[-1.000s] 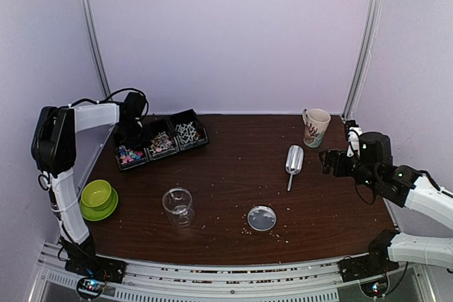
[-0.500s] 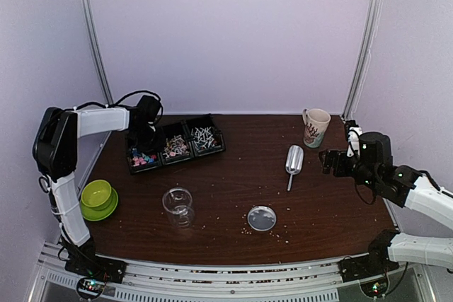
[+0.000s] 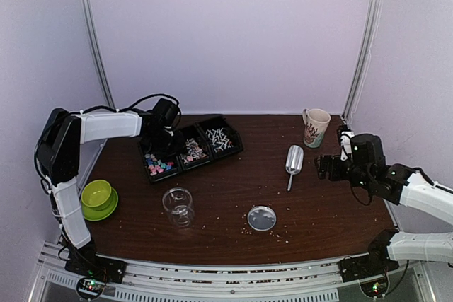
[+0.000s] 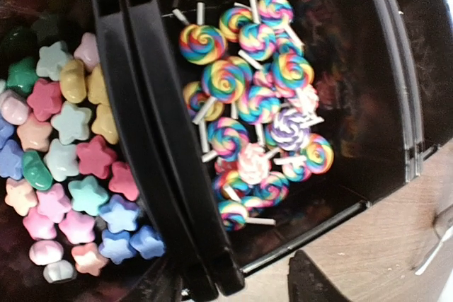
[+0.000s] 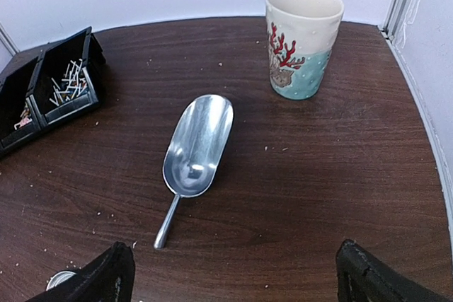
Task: Pack the candies
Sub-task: Move the plate to the center of the board, then pick up the spatula from the center of the board.
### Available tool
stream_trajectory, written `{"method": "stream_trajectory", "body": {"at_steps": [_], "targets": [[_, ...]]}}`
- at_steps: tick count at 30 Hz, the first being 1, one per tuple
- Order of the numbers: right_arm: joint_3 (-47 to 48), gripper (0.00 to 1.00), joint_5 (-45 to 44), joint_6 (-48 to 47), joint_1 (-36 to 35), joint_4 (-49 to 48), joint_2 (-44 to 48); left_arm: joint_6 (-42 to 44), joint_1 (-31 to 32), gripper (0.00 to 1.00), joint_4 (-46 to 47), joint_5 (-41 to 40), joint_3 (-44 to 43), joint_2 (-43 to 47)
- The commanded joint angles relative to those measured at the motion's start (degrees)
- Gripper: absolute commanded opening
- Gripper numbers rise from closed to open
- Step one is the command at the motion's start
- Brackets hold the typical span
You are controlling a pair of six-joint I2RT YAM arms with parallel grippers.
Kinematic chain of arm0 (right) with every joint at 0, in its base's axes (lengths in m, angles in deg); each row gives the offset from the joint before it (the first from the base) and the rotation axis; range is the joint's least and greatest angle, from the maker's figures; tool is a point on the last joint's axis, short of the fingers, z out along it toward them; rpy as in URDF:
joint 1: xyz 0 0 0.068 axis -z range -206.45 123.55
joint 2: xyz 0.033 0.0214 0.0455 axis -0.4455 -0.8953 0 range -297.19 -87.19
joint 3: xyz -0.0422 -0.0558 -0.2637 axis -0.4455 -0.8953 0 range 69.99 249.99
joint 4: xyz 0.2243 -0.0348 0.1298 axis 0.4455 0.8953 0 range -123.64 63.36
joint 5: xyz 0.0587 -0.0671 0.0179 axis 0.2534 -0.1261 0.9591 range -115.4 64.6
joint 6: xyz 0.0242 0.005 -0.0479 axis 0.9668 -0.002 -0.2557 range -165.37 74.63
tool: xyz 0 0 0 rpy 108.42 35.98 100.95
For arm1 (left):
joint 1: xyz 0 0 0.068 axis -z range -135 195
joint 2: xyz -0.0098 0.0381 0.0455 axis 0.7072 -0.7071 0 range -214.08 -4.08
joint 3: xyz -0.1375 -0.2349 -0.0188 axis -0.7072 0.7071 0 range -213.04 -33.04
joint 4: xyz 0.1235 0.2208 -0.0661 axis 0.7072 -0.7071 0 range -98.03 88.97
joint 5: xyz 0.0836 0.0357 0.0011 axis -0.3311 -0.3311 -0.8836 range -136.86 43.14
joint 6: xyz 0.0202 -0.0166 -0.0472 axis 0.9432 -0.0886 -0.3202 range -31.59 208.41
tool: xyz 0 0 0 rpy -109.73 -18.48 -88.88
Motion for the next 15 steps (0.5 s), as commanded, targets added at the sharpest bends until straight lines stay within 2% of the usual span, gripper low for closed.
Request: {"method": "stream_trajectory", "body": {"at_steps": [1, 4, 5, 10, 15], "targets": [[1.56, 1.0, -0.27, -0.74, -2.48, 1.01, -2.65, -0.98, 0.32, 0.58, 3.43, 2.78, -3.68, 2.24], [2.44, 1.0, -1.9, -0.17, -4.51, 1.69, -5.47, 0.03, 0.39, 0.67, 3.02, 2.99, -5.19, 3.22], [3.26, 1.0, -2.97, 1.02, -5.66, 1.88, -7.66, 1.05, 0.34, 0.76, 2.13, 1.92, -5.92, 4.78], [5.5, 1.0, -2.63, 3.64, -7.9, 1.11, -11.3, 4.2, 0.38, 0.97, 0.02, -2.1, -5.5, 11.01], [8.43, 1.0, -3.46, 5.16, -9.96, 1.63, -15.71, 6.84, 0.32, 0.98, -2.05, -6.65, -1.73, 19.56]]}}
